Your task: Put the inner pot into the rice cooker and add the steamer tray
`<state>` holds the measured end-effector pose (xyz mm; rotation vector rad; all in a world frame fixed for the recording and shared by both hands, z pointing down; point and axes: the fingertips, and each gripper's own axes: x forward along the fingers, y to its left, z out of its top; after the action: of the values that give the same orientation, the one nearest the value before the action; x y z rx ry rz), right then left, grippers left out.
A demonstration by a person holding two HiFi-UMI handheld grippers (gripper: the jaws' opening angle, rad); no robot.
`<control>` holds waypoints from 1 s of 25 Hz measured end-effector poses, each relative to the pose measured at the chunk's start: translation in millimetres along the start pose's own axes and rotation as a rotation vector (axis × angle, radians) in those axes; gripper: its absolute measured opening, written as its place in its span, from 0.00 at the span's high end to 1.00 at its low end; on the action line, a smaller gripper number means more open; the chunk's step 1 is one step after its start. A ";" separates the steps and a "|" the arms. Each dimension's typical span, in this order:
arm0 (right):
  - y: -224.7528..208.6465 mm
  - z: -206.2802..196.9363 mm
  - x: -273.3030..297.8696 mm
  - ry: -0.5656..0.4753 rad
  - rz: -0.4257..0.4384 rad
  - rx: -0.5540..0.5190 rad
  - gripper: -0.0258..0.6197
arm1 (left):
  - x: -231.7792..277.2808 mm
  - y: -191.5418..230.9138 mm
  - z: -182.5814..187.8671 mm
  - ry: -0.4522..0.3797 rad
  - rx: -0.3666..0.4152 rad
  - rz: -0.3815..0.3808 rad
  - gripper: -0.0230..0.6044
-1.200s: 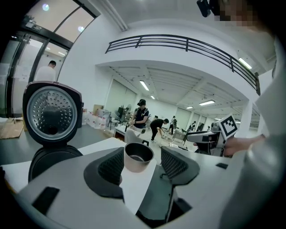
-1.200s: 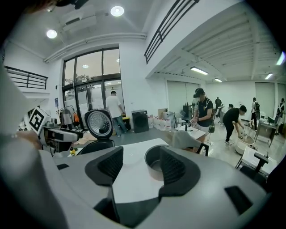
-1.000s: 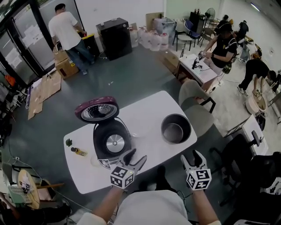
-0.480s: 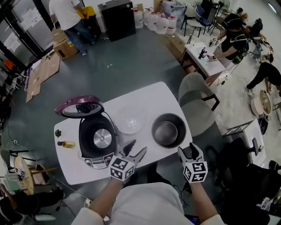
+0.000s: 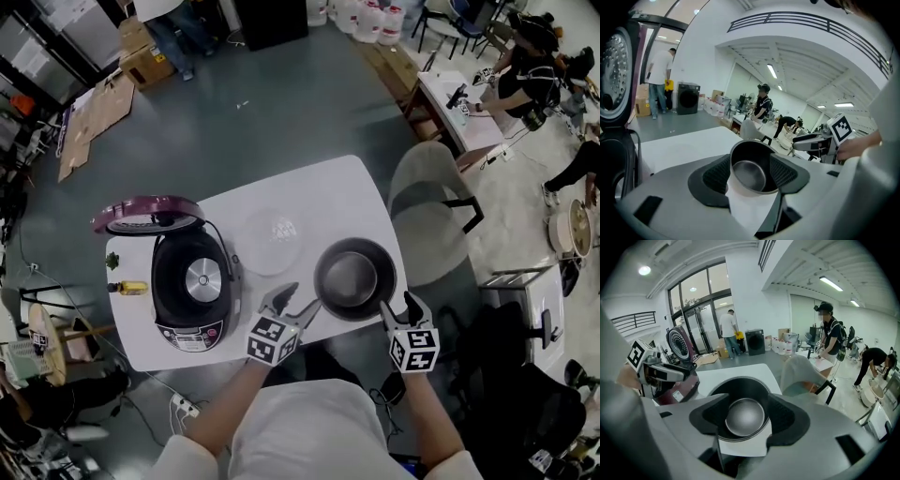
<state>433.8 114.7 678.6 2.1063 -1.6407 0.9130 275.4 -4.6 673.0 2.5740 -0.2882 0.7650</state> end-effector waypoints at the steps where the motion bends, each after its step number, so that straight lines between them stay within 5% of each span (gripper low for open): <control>1: -5.3 -3.7 7.2 0.012 0.001 0.002 0.54 | 8.4 2.5 -3.7 0.014 -0.007 0.006 0.53; 19: -48.7 -62.5 100.6 0.233 0.023 0.003 0.58 | 105.2 40.7 -66.0 0.223 -0.113 0.105 0.51; 23: -52.8 -71.8 112.2 0.282 -0.006 -0.013 0.68 | 115.9 40.9 -79.9 0.273 -0.128 0.102 0.54; 25: -57.6 -73.9 114.5 0.300 -0.038 -0.013 0.81 | 117.6 43.1 -85.2 0.295 -0.140 0.119 0.68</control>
<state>482.8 90.6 816.1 1.8763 -1.4448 1.1389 319.0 -11.6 817.9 2.2907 -0.3888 1.1118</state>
